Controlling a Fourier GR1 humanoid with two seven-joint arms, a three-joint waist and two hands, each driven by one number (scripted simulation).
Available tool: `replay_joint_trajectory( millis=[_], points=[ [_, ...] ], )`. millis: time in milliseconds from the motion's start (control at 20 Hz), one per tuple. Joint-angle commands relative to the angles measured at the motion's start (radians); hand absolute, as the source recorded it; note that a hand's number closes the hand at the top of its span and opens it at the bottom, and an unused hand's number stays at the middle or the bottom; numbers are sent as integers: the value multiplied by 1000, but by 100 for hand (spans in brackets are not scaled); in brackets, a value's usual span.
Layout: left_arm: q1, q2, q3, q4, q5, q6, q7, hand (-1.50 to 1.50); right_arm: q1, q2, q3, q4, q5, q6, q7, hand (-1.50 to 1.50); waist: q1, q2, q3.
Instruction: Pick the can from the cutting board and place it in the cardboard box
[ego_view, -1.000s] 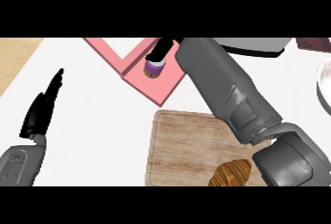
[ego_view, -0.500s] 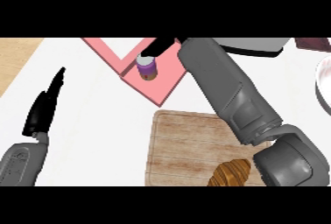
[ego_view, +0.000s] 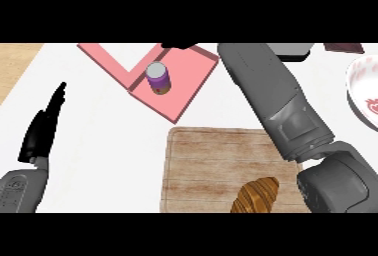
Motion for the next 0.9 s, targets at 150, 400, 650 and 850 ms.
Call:
replay_joint_trajectory(
  millis=[150, 400, 650, 850],
  points=[
    [-3, 6, 19, -2, -3, 14, 21, 0, 72, -135, -60, 10, -49, 89, -73, -150, -33, -2, 1],
    [42, 23, 37, 0, 23, -16, -27, 0, 132, -249, -60, 26, -44, 178, -104, -150, -39, -7, 1],
    [21, -5, 10, -23, -3, 6, 27, 0, 161, -351, -55, 31, -35, 271, -143, -150, -35, -2, 3],
    [61, 26, 53, -26, 35, -23, -10, 0, 182, -451, -6, 38, 11, 433, -155, -150, -44, -10, 2]
  ],
)
